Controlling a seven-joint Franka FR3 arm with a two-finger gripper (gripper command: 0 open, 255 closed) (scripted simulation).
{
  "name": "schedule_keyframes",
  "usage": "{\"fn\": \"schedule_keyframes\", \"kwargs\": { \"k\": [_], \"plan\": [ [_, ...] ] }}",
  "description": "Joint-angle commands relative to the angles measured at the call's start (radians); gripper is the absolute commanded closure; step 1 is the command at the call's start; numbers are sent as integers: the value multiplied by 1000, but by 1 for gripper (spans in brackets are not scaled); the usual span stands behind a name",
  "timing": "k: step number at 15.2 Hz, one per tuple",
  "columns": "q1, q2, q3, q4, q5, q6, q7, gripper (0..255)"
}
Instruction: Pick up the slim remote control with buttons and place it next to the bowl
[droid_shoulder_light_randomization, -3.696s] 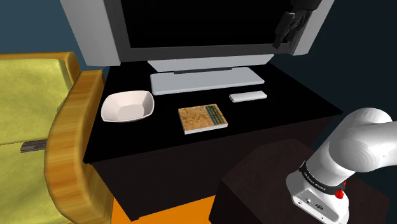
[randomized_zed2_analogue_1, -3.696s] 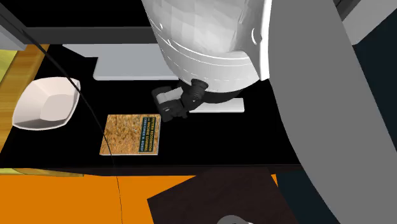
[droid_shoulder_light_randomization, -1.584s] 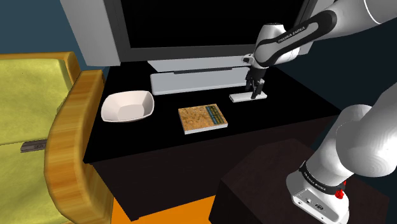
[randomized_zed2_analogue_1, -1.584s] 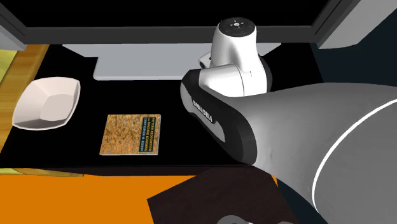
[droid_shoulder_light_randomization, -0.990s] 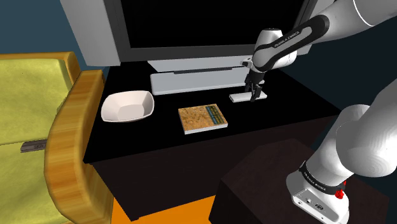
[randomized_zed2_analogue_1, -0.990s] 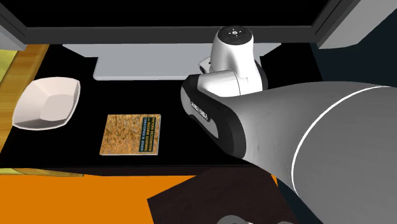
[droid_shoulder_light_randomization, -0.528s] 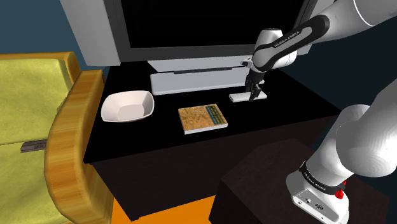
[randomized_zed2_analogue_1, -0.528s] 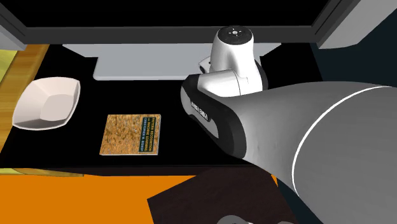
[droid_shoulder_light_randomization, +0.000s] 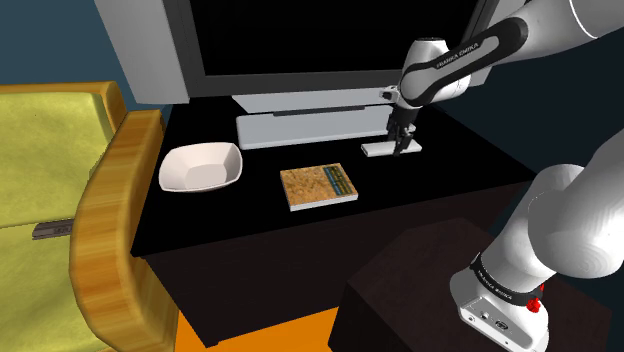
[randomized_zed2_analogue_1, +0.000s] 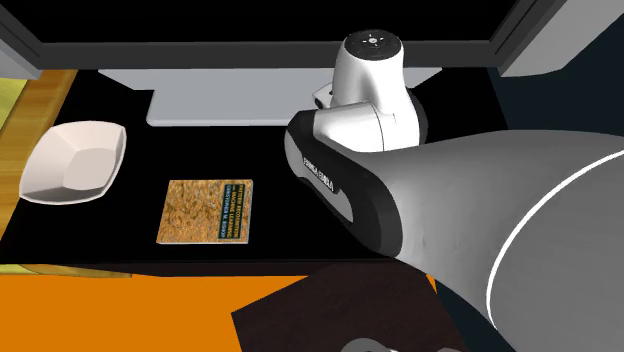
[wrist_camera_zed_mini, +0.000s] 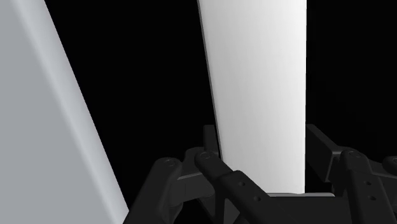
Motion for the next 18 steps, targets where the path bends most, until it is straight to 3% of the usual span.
{"fn": "schedule_keyframes", "kwargs": {
  "k": [1,18],
  "plan": [
    [-1,-18,6,13,-8,-29,9,255],
    [-13,-151,52,142,-47,-283,46,255]
  ]
}}
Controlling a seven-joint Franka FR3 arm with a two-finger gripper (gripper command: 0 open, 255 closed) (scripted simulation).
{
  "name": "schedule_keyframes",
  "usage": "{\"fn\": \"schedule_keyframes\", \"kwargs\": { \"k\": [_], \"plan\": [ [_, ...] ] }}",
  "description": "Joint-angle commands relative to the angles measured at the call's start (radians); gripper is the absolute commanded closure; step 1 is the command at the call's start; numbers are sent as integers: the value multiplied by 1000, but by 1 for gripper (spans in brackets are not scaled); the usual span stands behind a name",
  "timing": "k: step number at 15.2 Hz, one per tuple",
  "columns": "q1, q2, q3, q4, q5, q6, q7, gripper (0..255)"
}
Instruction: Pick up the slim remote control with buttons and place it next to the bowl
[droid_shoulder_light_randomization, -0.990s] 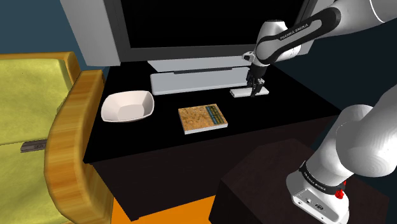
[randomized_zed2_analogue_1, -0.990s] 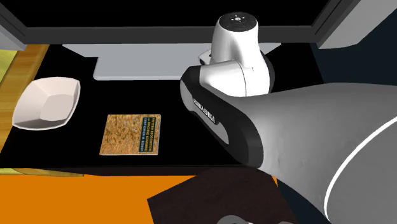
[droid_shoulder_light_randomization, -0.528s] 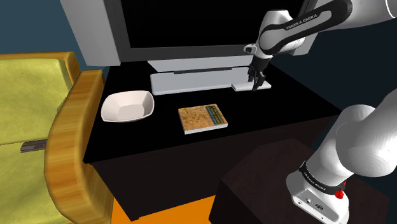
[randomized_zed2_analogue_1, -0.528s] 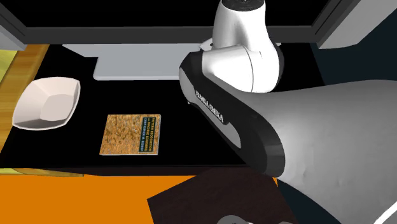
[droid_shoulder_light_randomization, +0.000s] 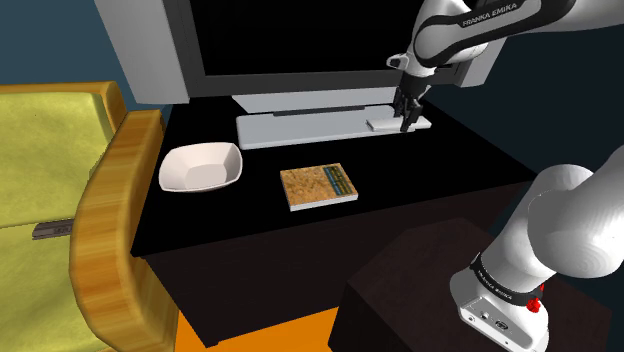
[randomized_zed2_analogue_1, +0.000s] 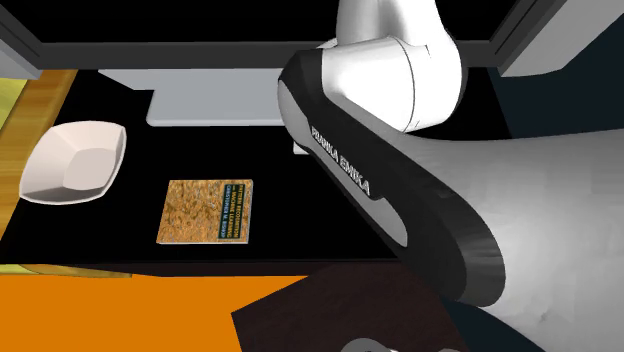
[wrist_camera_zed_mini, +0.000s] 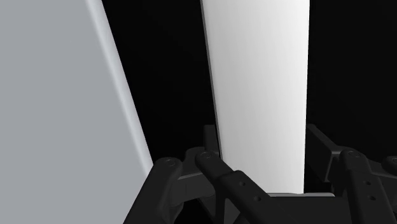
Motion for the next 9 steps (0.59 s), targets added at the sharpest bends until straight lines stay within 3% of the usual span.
{"fn": "schedule_keyframes", "kwargs": {
  "k": [1,9],
  "plan": [
    [-1,-11,4,20,-1,-31,1,255],
    [82,62,105,78,60,-31,144,255]
  ]
}}
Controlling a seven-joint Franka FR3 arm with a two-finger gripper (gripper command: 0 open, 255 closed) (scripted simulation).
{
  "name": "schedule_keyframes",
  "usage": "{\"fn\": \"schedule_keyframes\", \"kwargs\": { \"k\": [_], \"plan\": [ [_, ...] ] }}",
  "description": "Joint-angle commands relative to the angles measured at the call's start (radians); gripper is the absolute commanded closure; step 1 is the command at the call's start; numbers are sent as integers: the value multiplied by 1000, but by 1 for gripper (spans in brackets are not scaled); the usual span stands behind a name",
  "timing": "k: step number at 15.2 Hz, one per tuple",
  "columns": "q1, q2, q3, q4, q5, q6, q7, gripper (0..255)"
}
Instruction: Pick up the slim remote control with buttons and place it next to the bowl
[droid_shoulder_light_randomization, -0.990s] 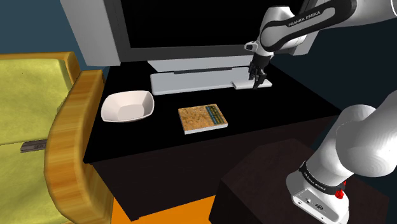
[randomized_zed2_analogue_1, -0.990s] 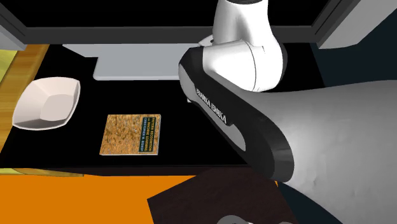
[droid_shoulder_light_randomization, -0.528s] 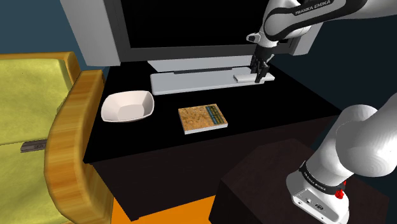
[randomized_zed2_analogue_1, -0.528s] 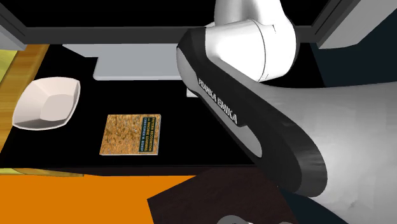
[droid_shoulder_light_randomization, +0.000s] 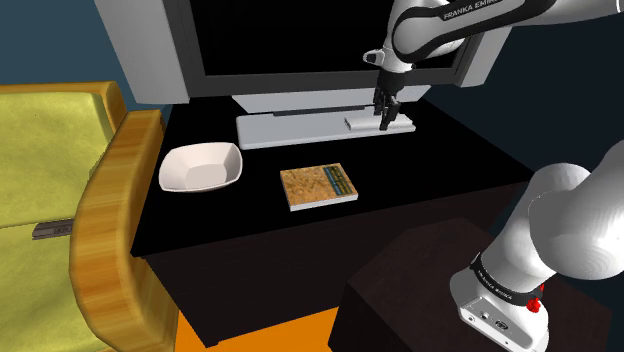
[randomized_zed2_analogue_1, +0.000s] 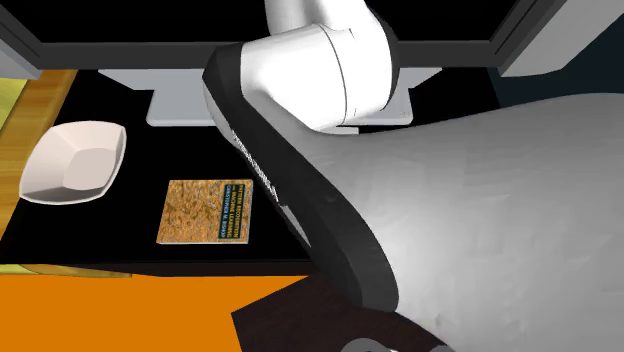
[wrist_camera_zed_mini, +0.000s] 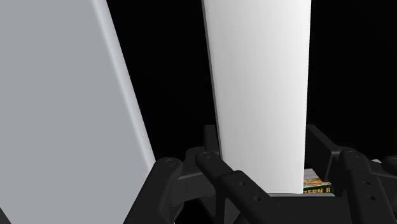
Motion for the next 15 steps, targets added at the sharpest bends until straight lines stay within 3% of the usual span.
{"fn": "schedule_keyframes", "kwargs": {
  "k": [1,15],
  "plan": [
    [24,27,27,24,19,-1,40,255],
    [166,302,175,315,126,-36,271,255]
  ]
}}
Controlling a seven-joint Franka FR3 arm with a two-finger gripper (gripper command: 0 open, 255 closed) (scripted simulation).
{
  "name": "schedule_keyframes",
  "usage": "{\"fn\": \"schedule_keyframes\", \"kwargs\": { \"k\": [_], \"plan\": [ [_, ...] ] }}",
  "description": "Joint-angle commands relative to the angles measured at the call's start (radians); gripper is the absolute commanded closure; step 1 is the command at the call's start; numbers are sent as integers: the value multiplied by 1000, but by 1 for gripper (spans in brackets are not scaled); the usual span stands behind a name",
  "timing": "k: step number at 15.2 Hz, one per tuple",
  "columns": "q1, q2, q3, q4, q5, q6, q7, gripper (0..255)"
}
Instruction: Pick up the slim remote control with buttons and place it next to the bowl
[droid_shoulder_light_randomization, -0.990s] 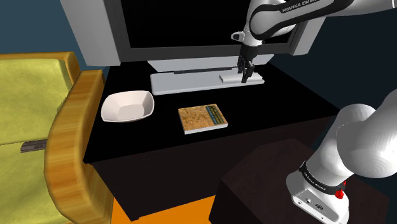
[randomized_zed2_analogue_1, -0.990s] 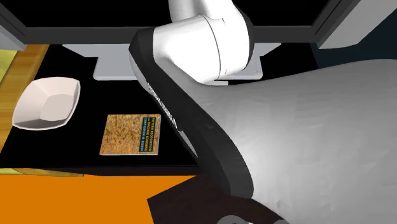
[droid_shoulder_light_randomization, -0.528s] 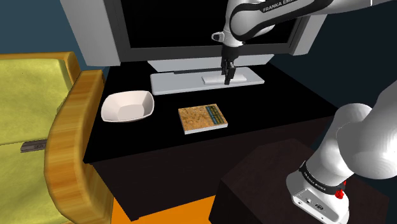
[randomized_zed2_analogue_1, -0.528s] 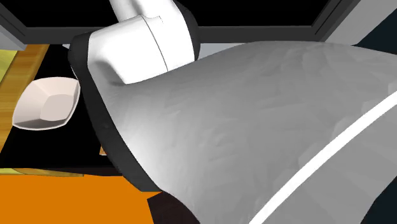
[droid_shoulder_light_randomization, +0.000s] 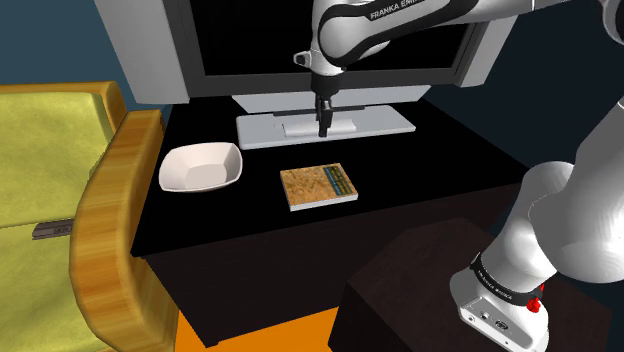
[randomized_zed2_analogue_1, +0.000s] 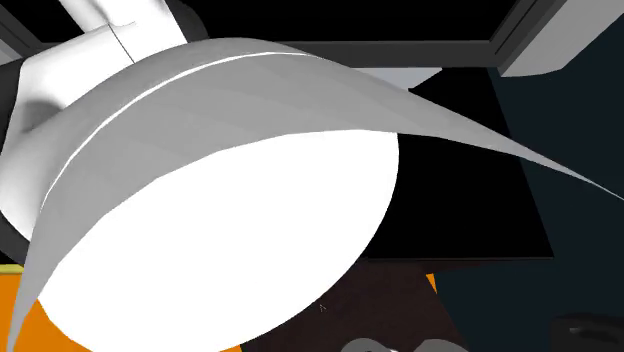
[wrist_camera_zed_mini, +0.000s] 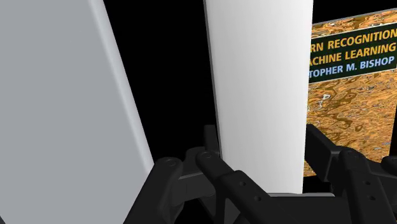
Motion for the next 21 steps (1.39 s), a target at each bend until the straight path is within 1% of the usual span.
{"fn": "schedule_keyframes", "kwargs": {
  "k": [1,8,21],
  "plan": [
    [18,53,18,66,14,-14,32,255],
    [69,233,67,303,44,-76,124,255],
    [67,286,71,198,57,82,118,255]
  ]
}}
